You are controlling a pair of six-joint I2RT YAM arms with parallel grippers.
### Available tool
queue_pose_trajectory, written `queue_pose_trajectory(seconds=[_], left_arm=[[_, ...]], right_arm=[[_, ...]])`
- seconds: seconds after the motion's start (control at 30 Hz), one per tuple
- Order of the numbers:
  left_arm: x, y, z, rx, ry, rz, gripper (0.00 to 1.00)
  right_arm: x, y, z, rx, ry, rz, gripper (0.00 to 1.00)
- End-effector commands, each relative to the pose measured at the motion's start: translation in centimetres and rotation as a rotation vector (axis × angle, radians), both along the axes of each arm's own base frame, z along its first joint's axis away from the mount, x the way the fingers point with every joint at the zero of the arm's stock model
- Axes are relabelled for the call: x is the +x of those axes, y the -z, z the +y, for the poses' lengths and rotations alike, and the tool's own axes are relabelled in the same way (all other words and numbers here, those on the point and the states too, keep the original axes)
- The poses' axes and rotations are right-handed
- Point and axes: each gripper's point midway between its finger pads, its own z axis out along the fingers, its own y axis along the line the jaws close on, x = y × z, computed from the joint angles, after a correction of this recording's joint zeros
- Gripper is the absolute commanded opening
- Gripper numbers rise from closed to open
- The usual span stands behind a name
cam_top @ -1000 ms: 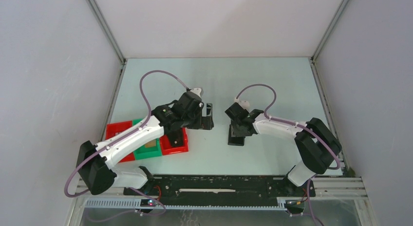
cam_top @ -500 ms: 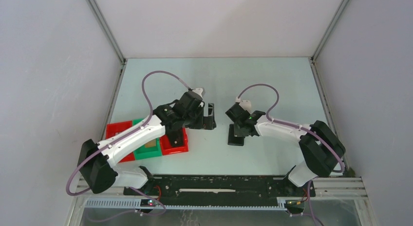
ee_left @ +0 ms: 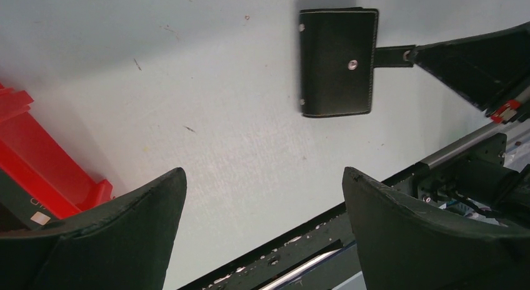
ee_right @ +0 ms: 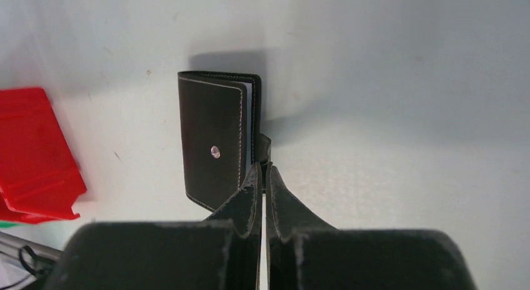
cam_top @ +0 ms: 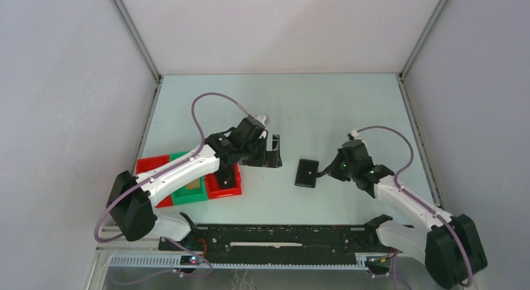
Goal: Take the credit cards out of the card holder
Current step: Open the card holder at the center of the board.
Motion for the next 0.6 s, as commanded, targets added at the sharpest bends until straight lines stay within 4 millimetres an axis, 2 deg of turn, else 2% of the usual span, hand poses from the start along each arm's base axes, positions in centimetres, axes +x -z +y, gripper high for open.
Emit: queue_pose_trajectory(seconds=[0.0, 0.13, 0.3, 0.47, 0.57], left_arm=[[0.5, -1.2, -1.1, -0.050, 0.006, -0.012, 1.00], [1.0, -1.9, -0.6, -0.027, -0.007, -0.043, 1.00], [1.3, -2.0, -0.1, -0.017, -0.009, -0.047, 1.00], [2.0, -2.1, 1.7, 0.006, -0.063, -0.067, 1.00], [2.1, -2.1, 2.1, -0.030, -0.086, -0.063, 1.00]], right_arm=[[-0.3, -1.9, 0.1, 0.185, -0.007, -0.040, 0.00], [0.0, -5.9, 0.9, 0.262, -0.057, -0.131, 0.00], [0.8, -9.6, 3.9, 0.356, -0.123, -0.145, 0.00], [0.6, -11.4, 7.5, 0.387, -0.212, -0.161, 0.00], [0.7, -12.0, 9.1, 0.410, -0.245, -0.165, 0.00]])
